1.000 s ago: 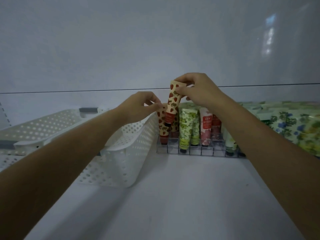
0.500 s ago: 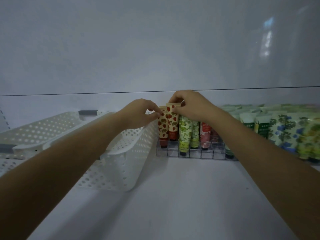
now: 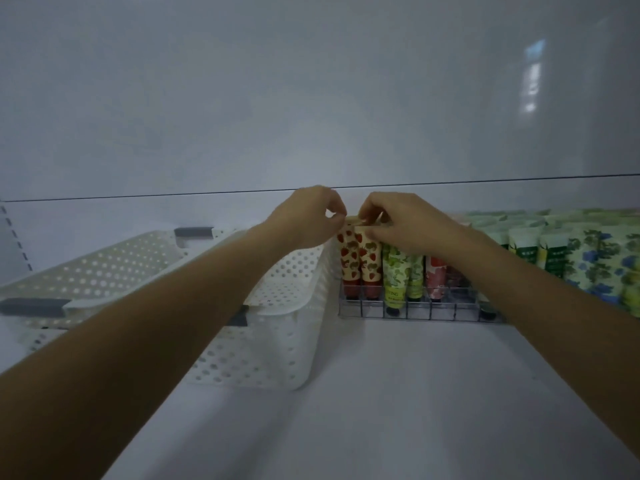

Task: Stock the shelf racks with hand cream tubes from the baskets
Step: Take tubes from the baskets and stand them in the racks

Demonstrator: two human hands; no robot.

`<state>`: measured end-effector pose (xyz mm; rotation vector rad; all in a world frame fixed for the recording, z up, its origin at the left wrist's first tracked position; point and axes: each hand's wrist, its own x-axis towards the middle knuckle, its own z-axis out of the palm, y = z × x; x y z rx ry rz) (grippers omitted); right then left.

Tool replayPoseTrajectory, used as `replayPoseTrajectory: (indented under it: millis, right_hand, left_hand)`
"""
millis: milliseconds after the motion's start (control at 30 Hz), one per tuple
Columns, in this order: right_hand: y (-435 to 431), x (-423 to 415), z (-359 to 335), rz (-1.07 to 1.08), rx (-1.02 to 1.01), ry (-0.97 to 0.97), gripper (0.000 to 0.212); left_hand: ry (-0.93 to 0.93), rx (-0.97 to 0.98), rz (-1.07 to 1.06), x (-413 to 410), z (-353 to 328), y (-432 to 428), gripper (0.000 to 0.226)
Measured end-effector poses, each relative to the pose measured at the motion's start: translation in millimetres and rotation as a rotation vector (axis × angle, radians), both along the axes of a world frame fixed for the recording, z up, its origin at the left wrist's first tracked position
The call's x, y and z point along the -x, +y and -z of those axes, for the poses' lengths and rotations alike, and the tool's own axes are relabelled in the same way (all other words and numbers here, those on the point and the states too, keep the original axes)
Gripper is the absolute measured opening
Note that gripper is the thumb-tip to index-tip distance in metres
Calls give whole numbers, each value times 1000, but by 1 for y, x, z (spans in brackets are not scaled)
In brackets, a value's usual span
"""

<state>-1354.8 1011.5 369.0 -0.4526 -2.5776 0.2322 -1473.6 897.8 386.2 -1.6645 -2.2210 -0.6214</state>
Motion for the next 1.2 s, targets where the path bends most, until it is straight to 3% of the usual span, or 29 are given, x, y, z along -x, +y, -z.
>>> replayPoseTrajectory:
  millis: [167,300,533,800,1067,1200]
  right_hand:
    - [-13,9,-13,-37,-16,145,22]
    - [-42,37,-28,-129,-6,142,18]
    - [-97,111,-41,-272,18,-112,21]
    - [-134,178,-31,-310,22,-422,16]
    - [-134,198,-26,-258,92,-518,18]
    - [-137,207,-29,-208,97,-600,20]
  left_hand:
    - [8,101,-18,22,-36,-8,25]
    - [32,131,-72,61,-48,-35,25]
    - [-24,169,-175,143,-46,-100,22]
    - [-88,430,-84,221,-20,-134,19]
    - [39,788,91,253,6,-110,35]
    - [109,791,141,257,18,-94,29]
